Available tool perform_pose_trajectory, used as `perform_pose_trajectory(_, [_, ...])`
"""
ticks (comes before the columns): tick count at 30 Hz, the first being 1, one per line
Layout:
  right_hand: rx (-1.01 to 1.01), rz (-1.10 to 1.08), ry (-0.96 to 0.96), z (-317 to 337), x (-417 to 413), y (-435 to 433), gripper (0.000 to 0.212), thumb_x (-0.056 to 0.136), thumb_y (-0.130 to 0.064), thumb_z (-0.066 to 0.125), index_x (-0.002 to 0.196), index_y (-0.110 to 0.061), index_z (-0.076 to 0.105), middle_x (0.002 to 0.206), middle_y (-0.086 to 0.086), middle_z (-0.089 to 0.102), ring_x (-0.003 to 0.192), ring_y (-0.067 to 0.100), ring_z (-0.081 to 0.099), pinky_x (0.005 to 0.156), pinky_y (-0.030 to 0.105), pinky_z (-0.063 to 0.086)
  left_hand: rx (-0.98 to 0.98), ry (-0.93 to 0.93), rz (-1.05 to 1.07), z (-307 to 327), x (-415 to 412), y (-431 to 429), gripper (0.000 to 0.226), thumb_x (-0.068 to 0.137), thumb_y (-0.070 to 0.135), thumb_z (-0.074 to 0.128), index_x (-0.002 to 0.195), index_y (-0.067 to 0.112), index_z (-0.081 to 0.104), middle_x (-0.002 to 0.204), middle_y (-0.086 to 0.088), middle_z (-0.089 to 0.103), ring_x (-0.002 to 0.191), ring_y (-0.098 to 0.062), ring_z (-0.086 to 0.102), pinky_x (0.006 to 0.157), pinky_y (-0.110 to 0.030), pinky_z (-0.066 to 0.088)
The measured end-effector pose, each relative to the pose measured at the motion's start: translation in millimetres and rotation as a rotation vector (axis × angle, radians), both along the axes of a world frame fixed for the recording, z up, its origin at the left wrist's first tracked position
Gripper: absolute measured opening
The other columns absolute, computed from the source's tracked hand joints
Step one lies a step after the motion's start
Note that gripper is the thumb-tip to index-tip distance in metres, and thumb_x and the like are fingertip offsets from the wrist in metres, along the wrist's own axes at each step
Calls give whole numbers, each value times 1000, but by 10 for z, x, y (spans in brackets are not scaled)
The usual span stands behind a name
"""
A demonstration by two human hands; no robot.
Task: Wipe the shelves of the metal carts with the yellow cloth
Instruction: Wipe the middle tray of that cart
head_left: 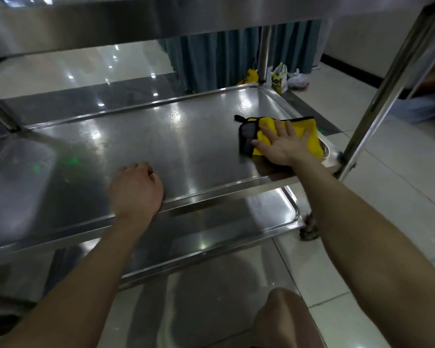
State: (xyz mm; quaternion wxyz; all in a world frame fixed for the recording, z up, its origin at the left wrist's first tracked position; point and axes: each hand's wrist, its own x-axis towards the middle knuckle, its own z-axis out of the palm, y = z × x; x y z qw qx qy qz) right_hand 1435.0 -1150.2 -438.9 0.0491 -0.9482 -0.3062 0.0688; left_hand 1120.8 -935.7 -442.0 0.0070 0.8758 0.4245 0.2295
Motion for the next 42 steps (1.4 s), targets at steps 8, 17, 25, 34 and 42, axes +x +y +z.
perform_pose_trajectory(8, [38,431,-20,-89,-1430,762,84,89,-89,10,166,-56,5,180,-10,-6,166,21,-11,123,71,-14,-15,16,-30,36,-58,-4,25,98,22,54,103,11,76,105,-16,74,106,-40,64,79,-43,50])
perform_pose_trajectory(17, [18,186,-42,-9,67,-294,95,77,-100,3,163,-60,2,179,-14,-1,166,18,-3,128,66,-7,-35,-26,-54,11,-84,22,25,98,20,53,103,14,77,103,-14,74,103,-38,64,81,-44,52])
perform_pose_trajectory(25, [44,-20,-36,-36,79,749,97,84,-97,6,168,-49,4,180,-2,-6,165,33,-9,119,80,-9,-24,-28,-34,-28,14,-34,31,102,25,48,105,9,75,105,-16,74,104,-37,64,84,-44,53])
perform_pose_trajectory(34, [84,599,-44,-96,-1491,1410,79,91,-89,15,164,-59,7,179,-16,2,165,12,-4,127,65,-11,-214,-449,-96,175,-328,65,19,95,5,58,106,9,73,109,-11,70,106,-31,62,94,-36,46])
perform_pose_trajectory(42, [51,536,1,-5,-1502,1336,85,83,-96,13,161,-65,2,178,-19,0,165,10,-7,129,61,-10,-54,-34,7,134,-1965,1305,42,92,38,44,107,15,76,109,-16,72,109,-41,62,96,-51,52])
